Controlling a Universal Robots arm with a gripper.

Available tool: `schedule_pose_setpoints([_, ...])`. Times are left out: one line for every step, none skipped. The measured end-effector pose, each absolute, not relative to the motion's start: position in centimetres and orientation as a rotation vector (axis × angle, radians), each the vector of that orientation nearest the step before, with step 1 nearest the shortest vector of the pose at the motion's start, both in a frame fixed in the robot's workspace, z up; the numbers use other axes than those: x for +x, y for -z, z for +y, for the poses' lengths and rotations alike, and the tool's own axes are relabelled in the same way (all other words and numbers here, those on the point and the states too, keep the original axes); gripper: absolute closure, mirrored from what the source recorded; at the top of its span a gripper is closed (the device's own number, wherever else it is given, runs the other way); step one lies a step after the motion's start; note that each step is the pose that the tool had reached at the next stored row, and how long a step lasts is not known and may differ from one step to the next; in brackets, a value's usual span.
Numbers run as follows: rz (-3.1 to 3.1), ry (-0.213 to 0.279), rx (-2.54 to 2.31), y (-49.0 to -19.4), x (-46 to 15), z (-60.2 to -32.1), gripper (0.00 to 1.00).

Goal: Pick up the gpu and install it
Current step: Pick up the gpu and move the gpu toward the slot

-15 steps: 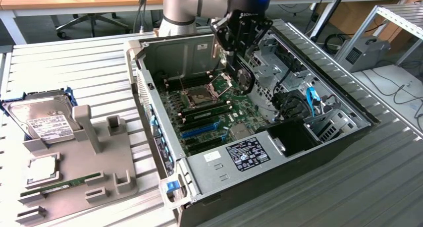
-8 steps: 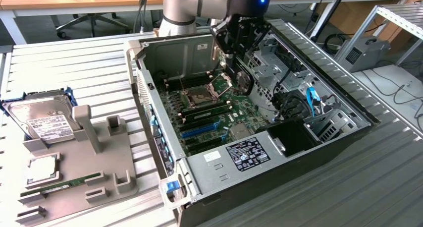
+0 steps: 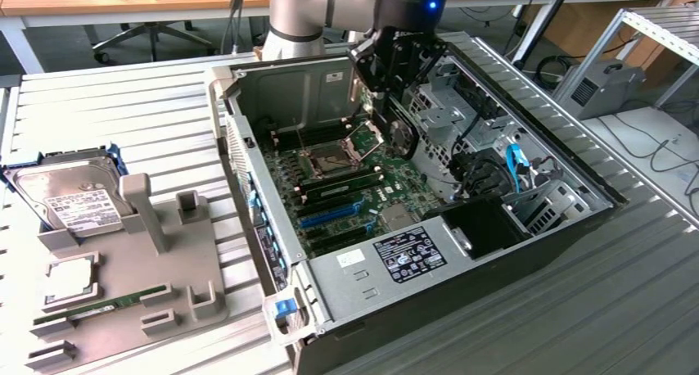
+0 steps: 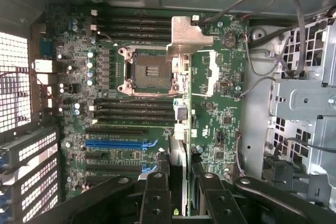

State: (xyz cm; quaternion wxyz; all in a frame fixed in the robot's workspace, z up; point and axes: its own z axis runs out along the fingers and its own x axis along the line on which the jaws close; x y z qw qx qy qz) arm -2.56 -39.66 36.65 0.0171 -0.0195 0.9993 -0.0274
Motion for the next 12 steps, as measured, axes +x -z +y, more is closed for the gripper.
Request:
schedule_pose_setpoints([3.106,0.085,-0.061,-36.60,-2.56,-39.66,0.74])
schedule_pose_setpoints([3.106,0.085,-0.061,-36.54,-2.56,-39.66,0.74])
schedule_pose_setpoints([3.106,0.085,-0.061,-36.49,-2.56,-39.66,0.74])
schedule_pose_setpoints([3.106,0.085,-0.061,-36.41,-2.56,-39.66,0.74])
schedule_pose_setpoints([3.106,0.085,-0.061,-36.37,-2.56,-39.66,0.74])
schedule_pose_setpoints([3.106,0.085,-0.061,-36.32,-2.56,-39.66,0.74])
schedule_pose_setpoints([3.106,0.085,-0.061,-36.27,-2.56,-39.66,0.74])
schedule_pose_setpoints([3.106,0.085,-0.061,-36.22,-2.56,-39.66,0.74])
schedule_pose_setpoints([3.106,0.085,-0.061,-36.18,-2.56,-39.66,0.74])
schedule_pose_setpoints([3.106,0.085,-0.061,-36.14,-2.56,-39.66,0.74])
schedule_pose_setpoints([3.106,0.085,-0.061,-36.10,-2.56,-39.66,0.74])
schedule_pose_setpoints([3.106,0.085,-0.061,-36.05,-2.56,-39.66,0.74])
